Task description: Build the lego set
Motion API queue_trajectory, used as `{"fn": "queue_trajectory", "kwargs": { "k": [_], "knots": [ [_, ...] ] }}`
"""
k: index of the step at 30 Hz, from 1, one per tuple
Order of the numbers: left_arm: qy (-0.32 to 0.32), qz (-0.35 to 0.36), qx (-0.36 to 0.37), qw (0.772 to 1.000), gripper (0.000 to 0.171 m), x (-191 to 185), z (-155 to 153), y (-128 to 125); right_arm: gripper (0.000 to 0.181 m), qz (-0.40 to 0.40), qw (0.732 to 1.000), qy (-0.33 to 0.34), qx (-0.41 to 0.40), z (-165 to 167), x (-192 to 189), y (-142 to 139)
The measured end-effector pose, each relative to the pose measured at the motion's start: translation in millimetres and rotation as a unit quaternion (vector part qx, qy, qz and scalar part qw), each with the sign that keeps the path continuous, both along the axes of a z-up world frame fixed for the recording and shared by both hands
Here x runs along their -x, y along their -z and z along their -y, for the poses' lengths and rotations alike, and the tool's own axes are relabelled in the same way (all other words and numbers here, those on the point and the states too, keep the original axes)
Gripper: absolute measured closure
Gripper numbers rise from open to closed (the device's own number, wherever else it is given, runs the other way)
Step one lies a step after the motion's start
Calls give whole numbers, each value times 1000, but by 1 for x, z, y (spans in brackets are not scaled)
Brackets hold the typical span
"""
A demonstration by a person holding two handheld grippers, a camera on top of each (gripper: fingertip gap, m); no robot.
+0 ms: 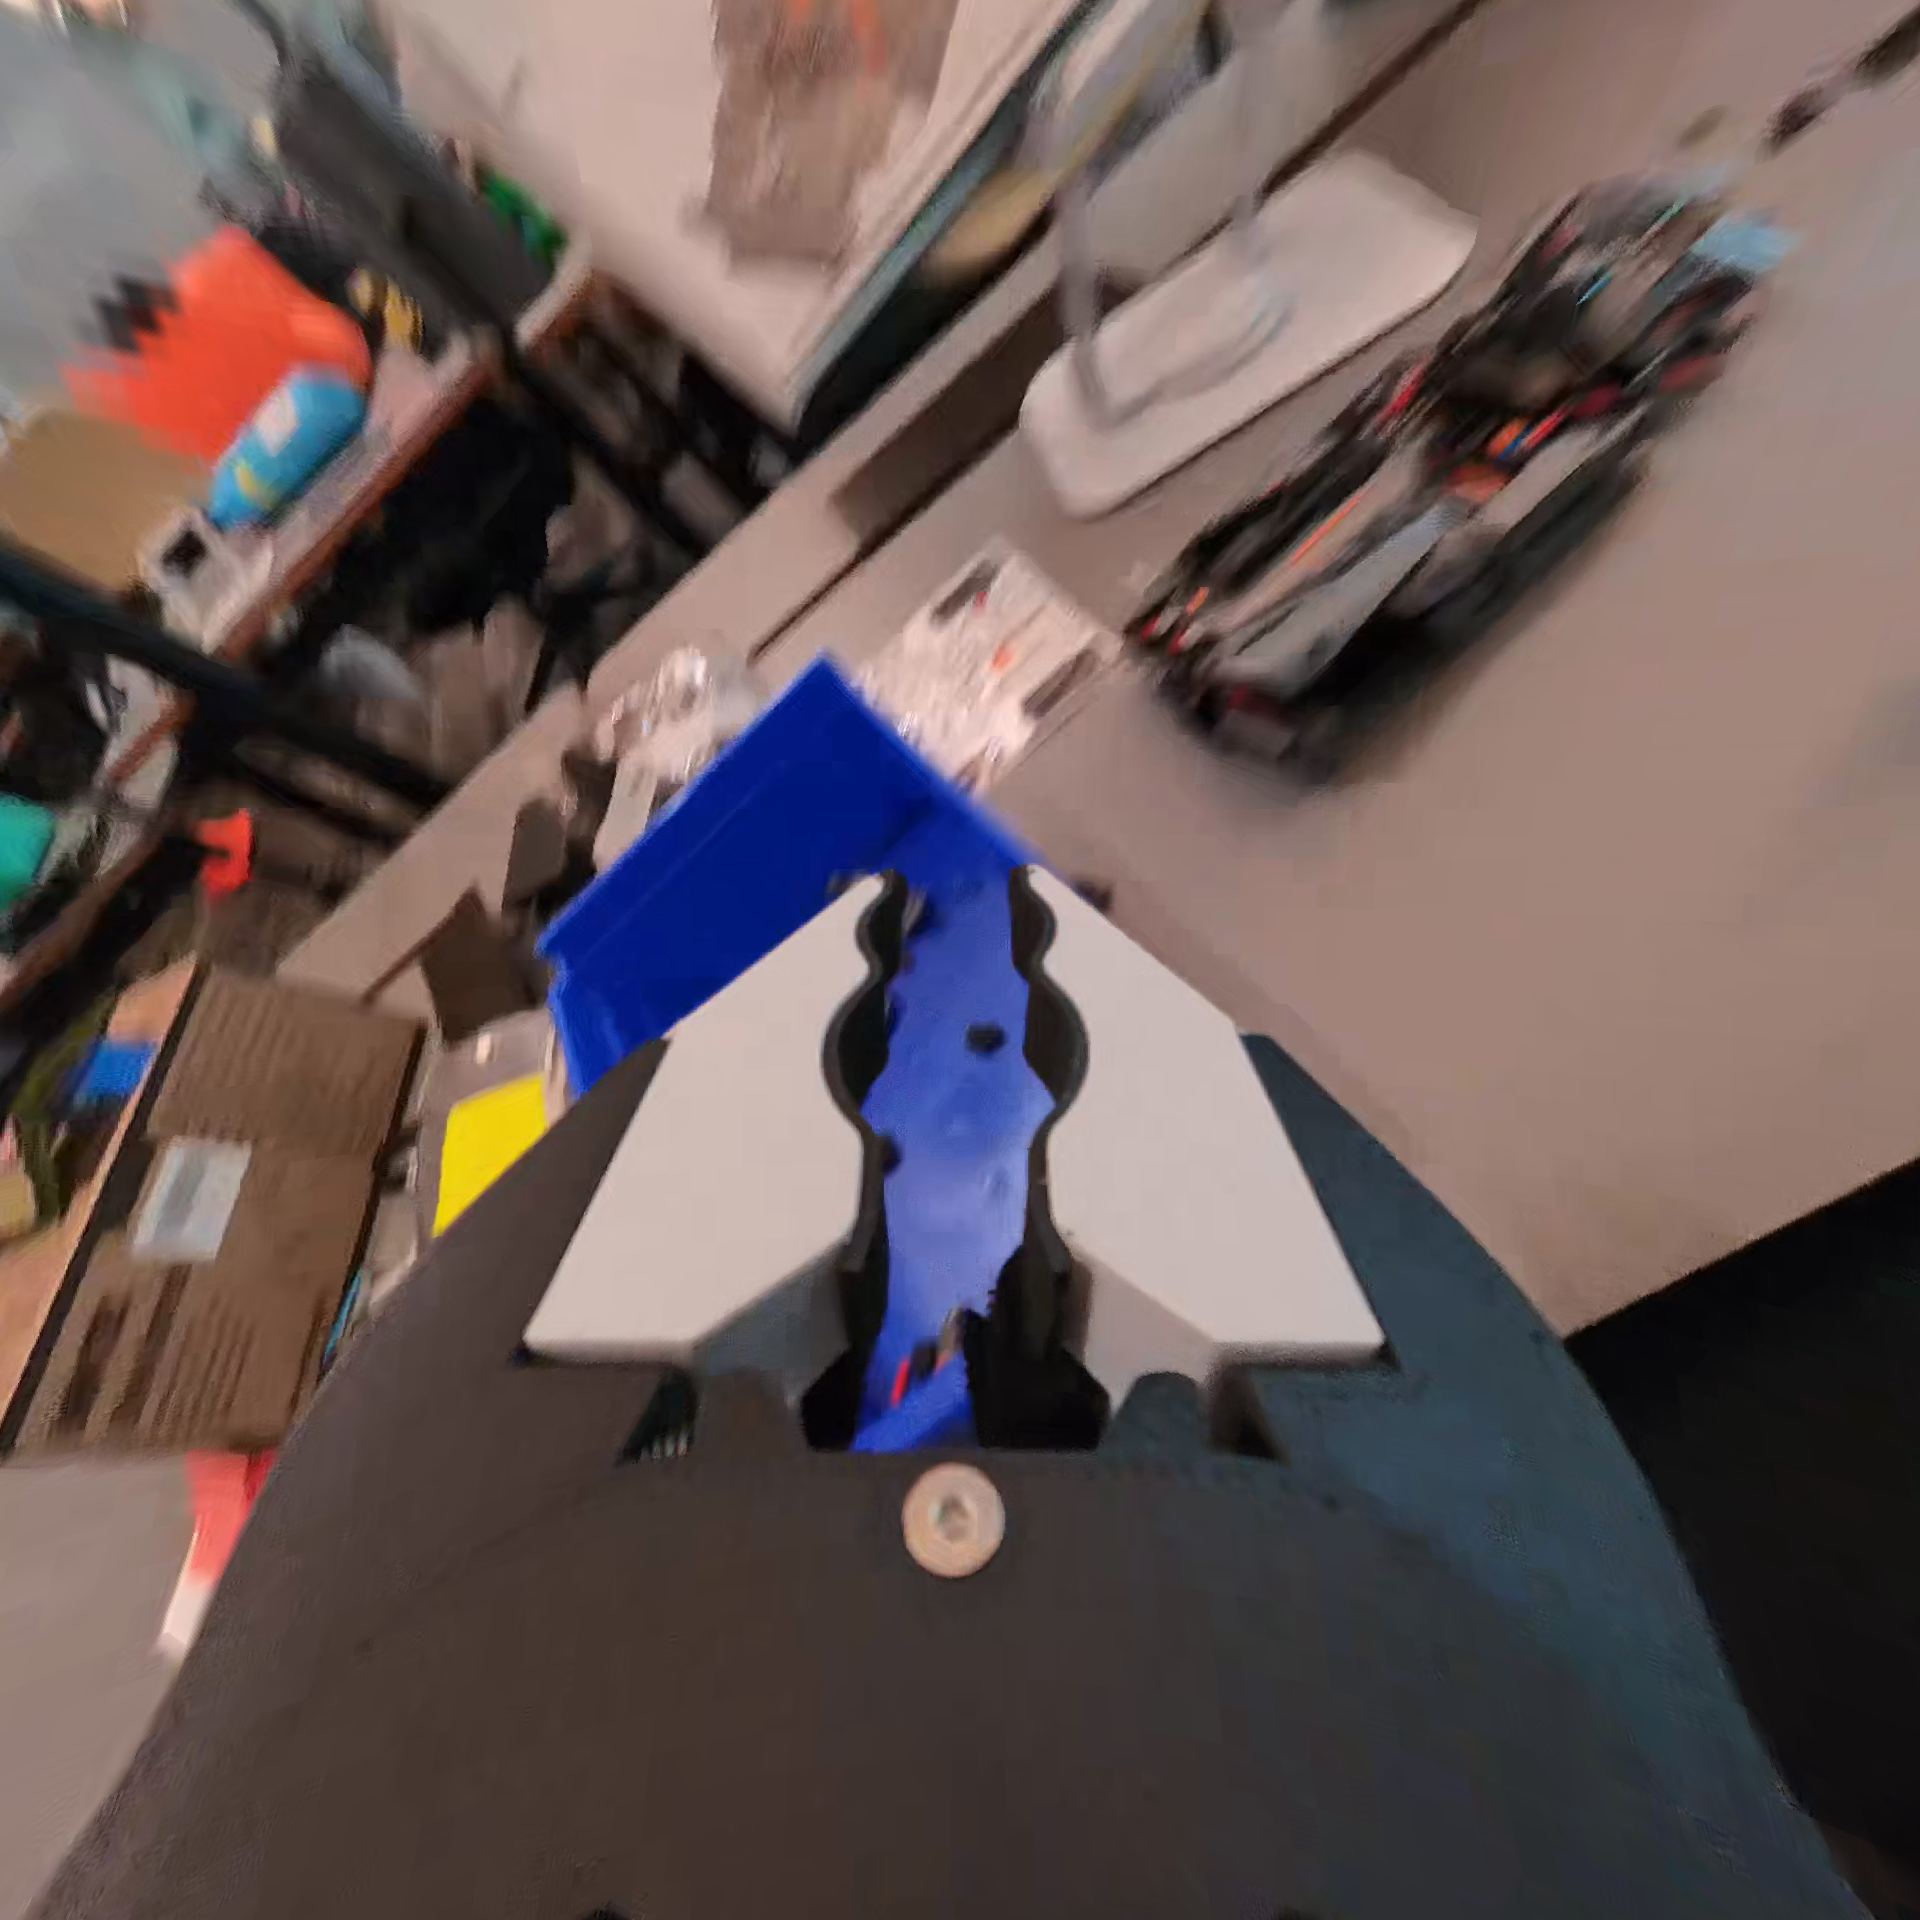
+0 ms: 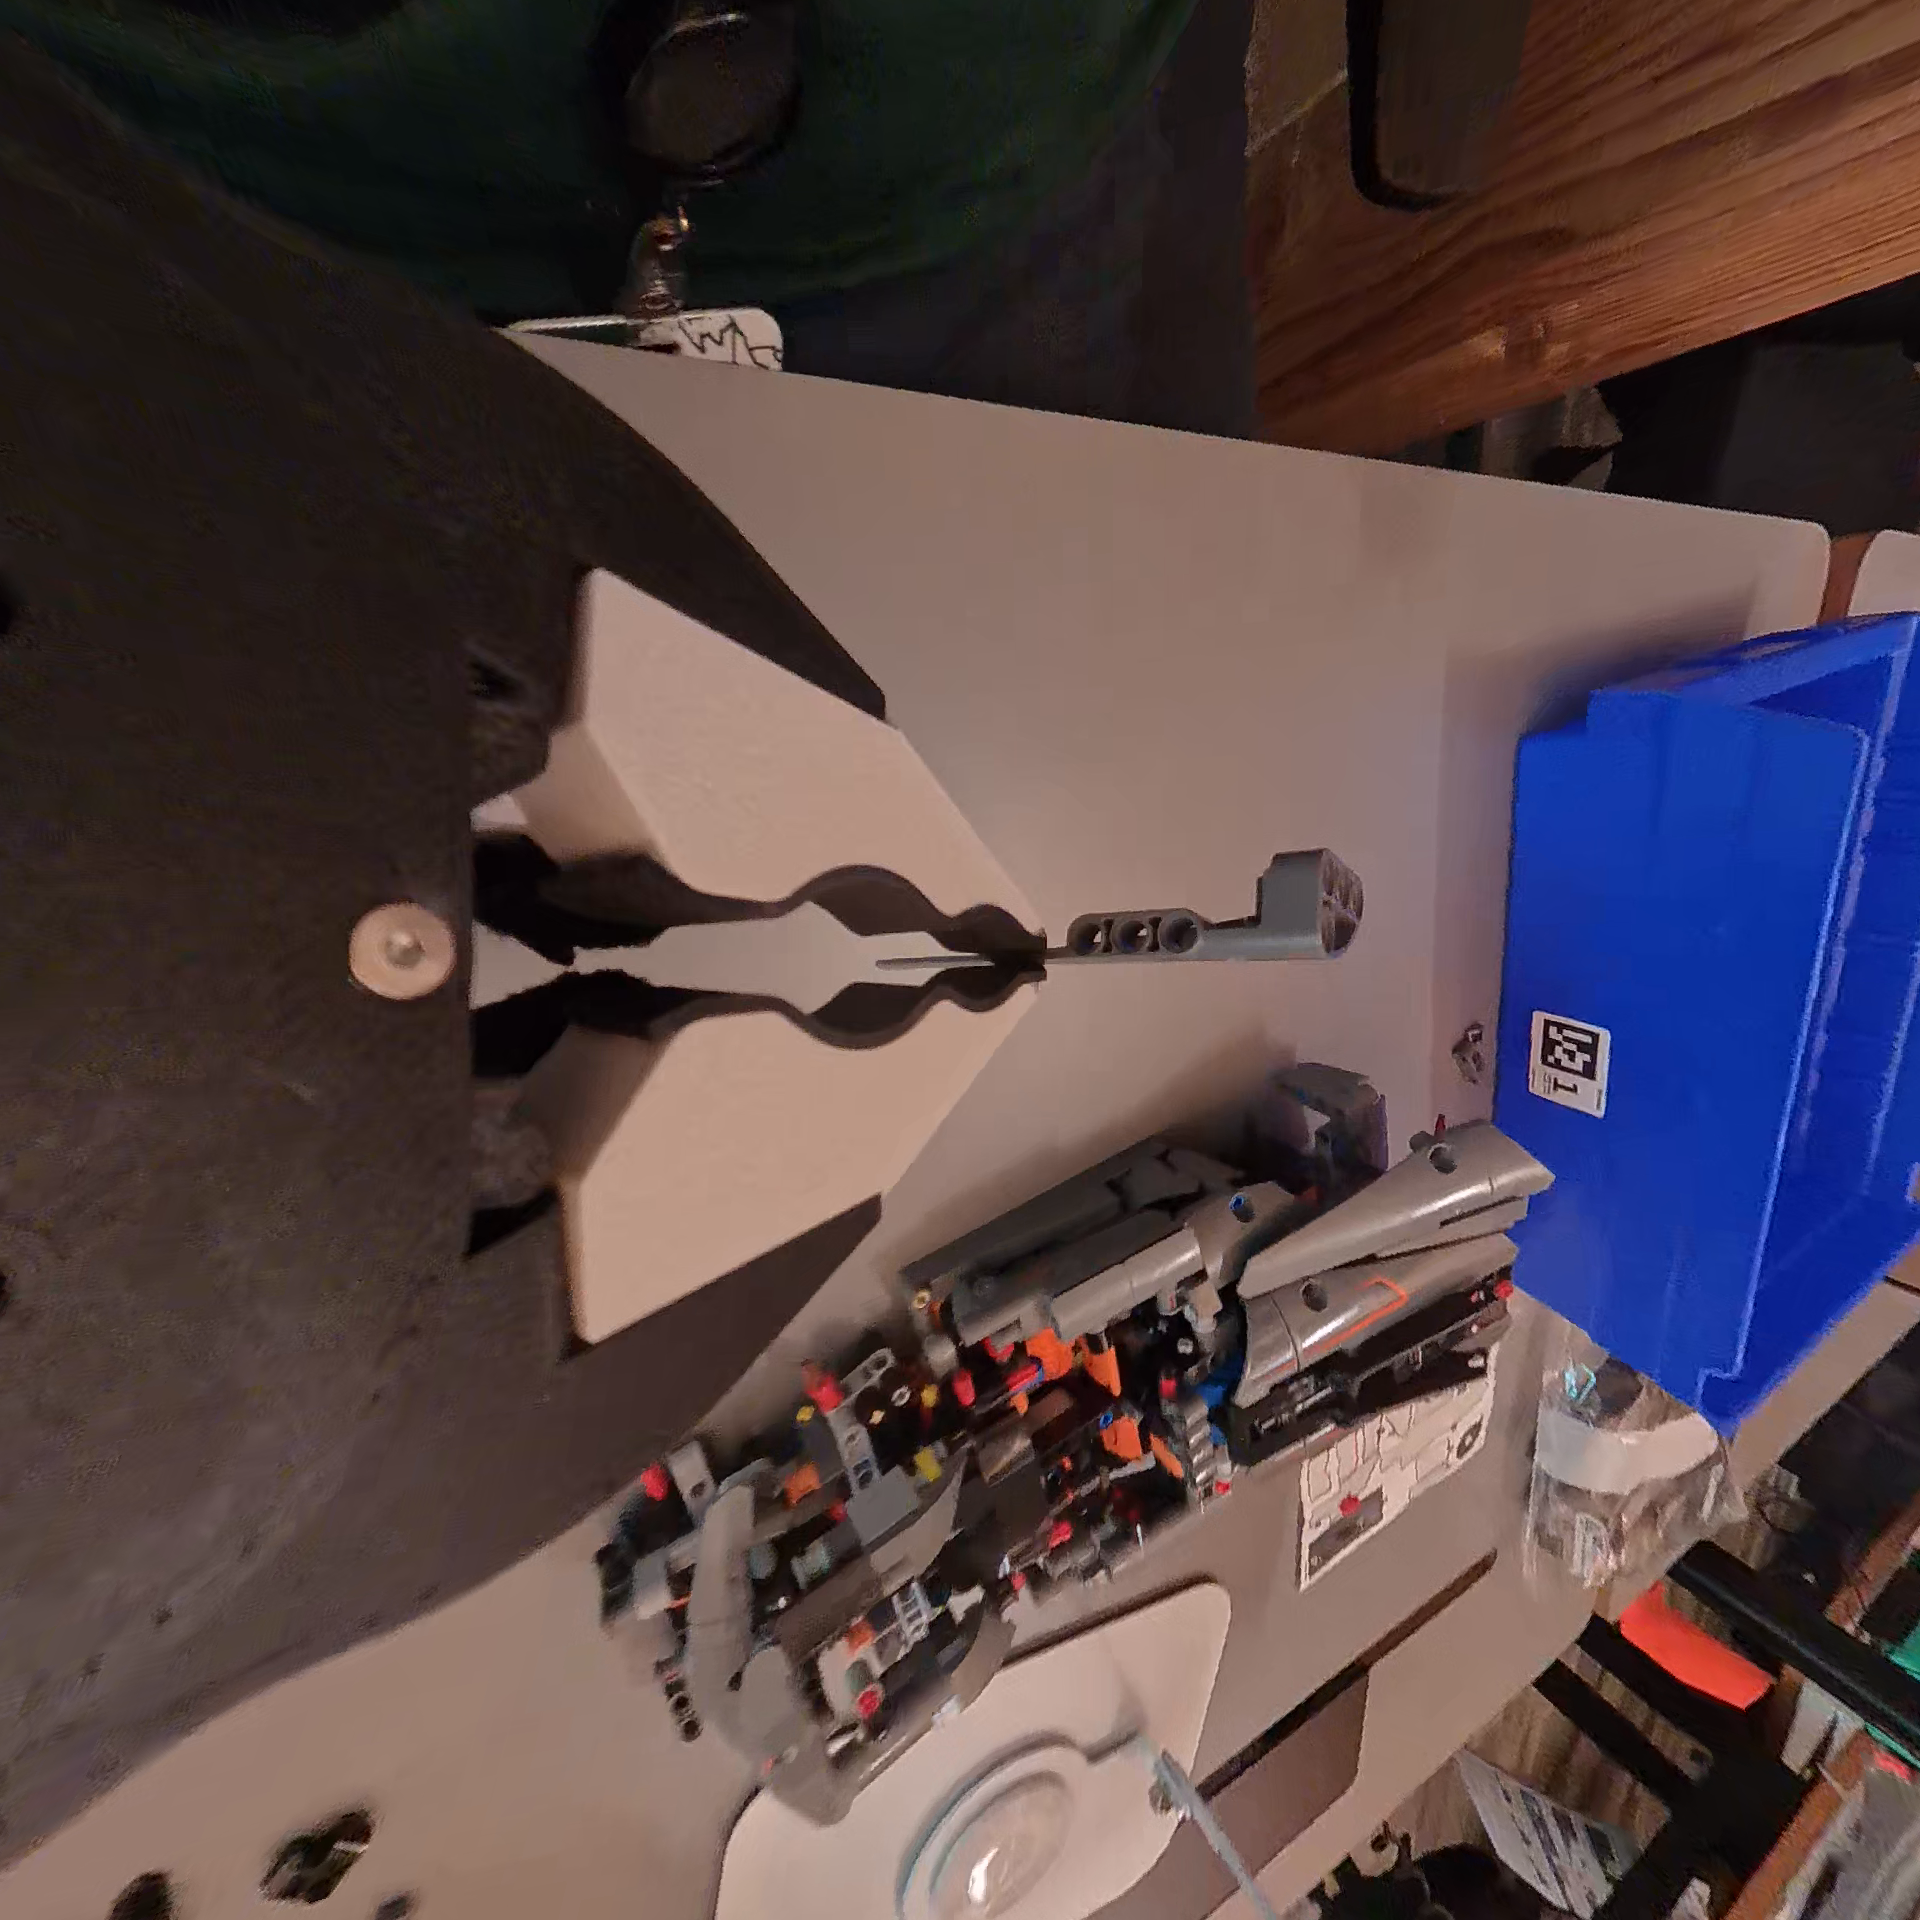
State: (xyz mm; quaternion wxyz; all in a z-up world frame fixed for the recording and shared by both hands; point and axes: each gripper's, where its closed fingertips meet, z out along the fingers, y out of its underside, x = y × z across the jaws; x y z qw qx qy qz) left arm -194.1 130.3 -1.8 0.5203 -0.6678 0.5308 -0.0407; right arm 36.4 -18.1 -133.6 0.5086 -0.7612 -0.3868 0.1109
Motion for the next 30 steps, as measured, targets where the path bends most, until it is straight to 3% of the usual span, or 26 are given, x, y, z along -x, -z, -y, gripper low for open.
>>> {"fn": "queue_trajectory", "kwargs": {
  "k": [3,10,12,15,20,26,30],
  "knots": [
    [-38,-43,49,997,153,38,-30,30,181,14,1000,-8,19,-10,10,11],
    [-66,-133,181,972,155,81,-60,98,181,17,996,-29,82,-27,25,40],
    [-73,-175,218,957,158,91,-64,118,181,14,994,-37,98,-30,29,47],
    [-89,-285,265,917,165,113,-70,150,181,2,992,-50,115,-35,35,53],
    [-83,-372,306,872,165,124,-76,163,181,-13,990,-65,124,-42,39,53],
    [-48,-402,360,840,167,119,-61,173,181,-22,986,-79,142,-43,39,54],
    [-31,-409,367,835,164,115,-59,184,181,-28,985,-82,152,-44,39,54]
  ]
}}
